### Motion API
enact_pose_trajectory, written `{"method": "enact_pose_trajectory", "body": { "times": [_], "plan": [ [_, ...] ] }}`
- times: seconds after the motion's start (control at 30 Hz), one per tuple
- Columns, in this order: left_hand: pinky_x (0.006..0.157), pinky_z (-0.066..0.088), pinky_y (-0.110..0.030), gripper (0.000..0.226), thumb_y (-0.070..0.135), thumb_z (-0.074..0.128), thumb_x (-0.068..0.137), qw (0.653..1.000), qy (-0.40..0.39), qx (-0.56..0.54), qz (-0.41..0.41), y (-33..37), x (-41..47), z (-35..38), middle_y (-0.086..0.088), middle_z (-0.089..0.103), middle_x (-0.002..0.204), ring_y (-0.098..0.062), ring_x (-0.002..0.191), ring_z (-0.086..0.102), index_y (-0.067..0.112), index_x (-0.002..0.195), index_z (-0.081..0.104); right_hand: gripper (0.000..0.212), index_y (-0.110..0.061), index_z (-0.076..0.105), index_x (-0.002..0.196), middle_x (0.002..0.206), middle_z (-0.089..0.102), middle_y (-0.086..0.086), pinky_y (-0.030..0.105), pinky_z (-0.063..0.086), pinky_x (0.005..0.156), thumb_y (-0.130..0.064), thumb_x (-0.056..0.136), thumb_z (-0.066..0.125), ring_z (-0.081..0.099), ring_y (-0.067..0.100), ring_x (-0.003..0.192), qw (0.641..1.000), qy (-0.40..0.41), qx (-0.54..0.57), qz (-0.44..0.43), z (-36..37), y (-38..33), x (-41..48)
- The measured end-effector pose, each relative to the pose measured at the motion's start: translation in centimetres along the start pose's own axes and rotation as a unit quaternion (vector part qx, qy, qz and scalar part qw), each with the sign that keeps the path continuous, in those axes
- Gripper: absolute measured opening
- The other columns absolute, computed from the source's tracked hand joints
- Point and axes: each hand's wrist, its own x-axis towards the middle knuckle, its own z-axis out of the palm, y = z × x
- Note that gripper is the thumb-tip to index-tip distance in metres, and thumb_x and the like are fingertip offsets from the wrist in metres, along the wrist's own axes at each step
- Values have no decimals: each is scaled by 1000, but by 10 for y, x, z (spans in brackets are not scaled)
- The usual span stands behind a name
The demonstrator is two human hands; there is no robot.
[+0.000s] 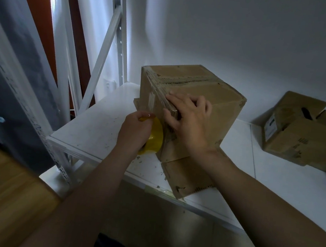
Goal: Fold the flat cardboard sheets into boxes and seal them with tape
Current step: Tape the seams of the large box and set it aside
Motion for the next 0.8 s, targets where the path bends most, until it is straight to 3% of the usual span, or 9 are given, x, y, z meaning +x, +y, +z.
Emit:
{"method": "enact_pose_trajectory", "body": {
  "times": [0.13, 0.2, 0.3, 0.37, 0.47, 0.6, 0.7, 0.8],
  "plan": [
    [101, 49, -53, 28, 30, 57, 98, 1000, -1, 0, 2, 0, -3, 2, 4, 54, 130, -28, 117, 51, 33, 125, 66, 72, -19, 51, 146, 138, 58, 0, 43, 34, 102, -64, 90, 61, 47, 25, 117, 992, -44, -81, -91, -3, 15, -5],
    [102, 49, -53, 30, 31, 58, 98, 1000, 2, 1, 0, 0, -5, 3, 1, 54, 136, -29, 120, 51, 33, 127, 65, 76, -17, 42, 152, 137, 59, 2, 41, 36, 101, -63, 93, 57, 47, 23, 115, 990, -52, -57, -120, -9, 23, -3],
    [103, 49, -53, 29, 29, 57, 98, 1000, 2, 0, -3, 1, -8, 4, -1, 55, 137, -29, 120, 52, 33, 126, 64, 58, -20, 52, 146, 140, 61, -3, 44, 43, 103, -47, 96, 59, 52, 23, 122, 983, -81, 92, -133, -18, 40, 6],
    [103, 48, -53, 26, 31, 57, 99, 1000, -1, 0, 6, 2, -11, 3, -1, 56, 134, -29, 118, 53, 34, 123, 63, 44, -15, 60, 137, 140, 61, 1, 38, 42, 111, -31, 96, 61, 54, 24, 130, 972, -99, 172, -129, -26, 50, 10],
    [103, 48, -55, 23, 35, 58, 99, 1000, -4, -1, 26, 4, -18, 1, 2, 56, 132, -29, 117, 53, 36, 122, 63, 39, -14, 63, 134, 141, 60, 2, 33, 32, 120, -25, 97, 61, 51, 21, 136, 968, -133, 187, -98, -41, 54, 9],
    [100, 51, -53, 24, 37, 57, 100, 998, 18, -9, 66, 10, -33, 2, 9, 52, 122, -24, 113, 52, 35, 123, 62, 42, -23, 59, 141, 148, 55, -2, 46, 30, 121, -38, 102, 51, 45, 22, 140, 989, -135, 43, -37, -60, 70, 0],
    [95, 51, -43, 20, 35, 54, 102, 990, 65, -39, 116, 22, -47, 5, 16, 52, 109, -17, 107, 52, 37, 122, 57, 44, -24, 53, 145, 157, 44, 5, 48, 26, 122, -40, 104, 48, 37, 30, 145, 991, -112, -47, 57, -77, 96, 3],
    [80, 46, -26, 18, 36, 53, 102, 980, 97, -48, 165, 32, -61, 13, 30, 46, 96, -4, 91, 52, 37, 120, 49, 53, -25, 40, 153, 163, 27, 17, 51, 21, 121, -45, 104, 47, 21, 39, 150, 963, -182, -40, 196, -87, 112, 12]
  ]
}}
